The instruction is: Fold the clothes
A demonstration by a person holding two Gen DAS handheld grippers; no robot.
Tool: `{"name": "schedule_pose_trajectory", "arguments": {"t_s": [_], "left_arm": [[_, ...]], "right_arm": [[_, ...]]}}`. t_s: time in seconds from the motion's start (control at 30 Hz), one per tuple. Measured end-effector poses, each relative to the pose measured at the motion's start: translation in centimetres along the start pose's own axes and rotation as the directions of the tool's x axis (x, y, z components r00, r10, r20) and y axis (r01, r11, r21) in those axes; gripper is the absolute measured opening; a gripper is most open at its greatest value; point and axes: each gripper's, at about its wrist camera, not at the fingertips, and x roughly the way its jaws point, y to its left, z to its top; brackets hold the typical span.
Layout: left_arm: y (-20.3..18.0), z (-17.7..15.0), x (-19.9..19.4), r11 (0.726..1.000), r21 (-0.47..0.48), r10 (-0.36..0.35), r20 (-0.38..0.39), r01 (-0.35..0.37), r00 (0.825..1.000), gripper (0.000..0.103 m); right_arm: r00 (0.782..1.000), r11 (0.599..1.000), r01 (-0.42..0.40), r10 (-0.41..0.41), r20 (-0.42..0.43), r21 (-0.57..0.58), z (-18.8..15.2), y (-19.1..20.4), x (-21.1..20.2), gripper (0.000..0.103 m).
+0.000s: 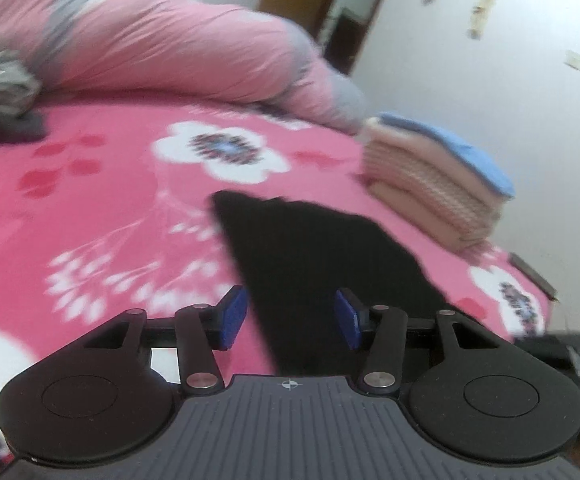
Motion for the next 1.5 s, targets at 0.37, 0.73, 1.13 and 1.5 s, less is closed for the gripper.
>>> {"name": "schedule_pose_trajectory", "arguments": {"t_s": [0.37, 0.73, 1.13, 1.5], "left_arm": [[-0.8, -2.4, 3.0, 0.999, 0.036, -0.021, -0.098, 0.025, 0.995, 0.05], [-0.4, -2.8, 2.9, 0.998, 0.041, -0.047, -0.086, 0.051, 0.995, 0.053], [0.1, -1.9, 2.8, 0.998, 0.001, -0.062, -0.123, 0.063, 0.99, 0.053], [0.5, 0.0, 3.8, 0.999, 0.028, -0.033, -0.129, 0.037, 0.991, 0.055]], "right_arm": [[0.962, 0.943, 0.268, -0.274, 0.001, 0.197, -0.1, -8.4, -3.0, 0.009], [0.953, 0.957, 0.258, -0.23, -0.196, 0.135, 4.1, -10.3, 5.9, 0.009], [0.966, 0.983, 0.132, -0.099, -0.238, 0.126, 9.0, -9.4, 11.5, 0.01], [0.981, 0.997, 0.033, -0.02, -0.195, 0.066, 12.3, -6.8, 12.8, 0.01]]}}
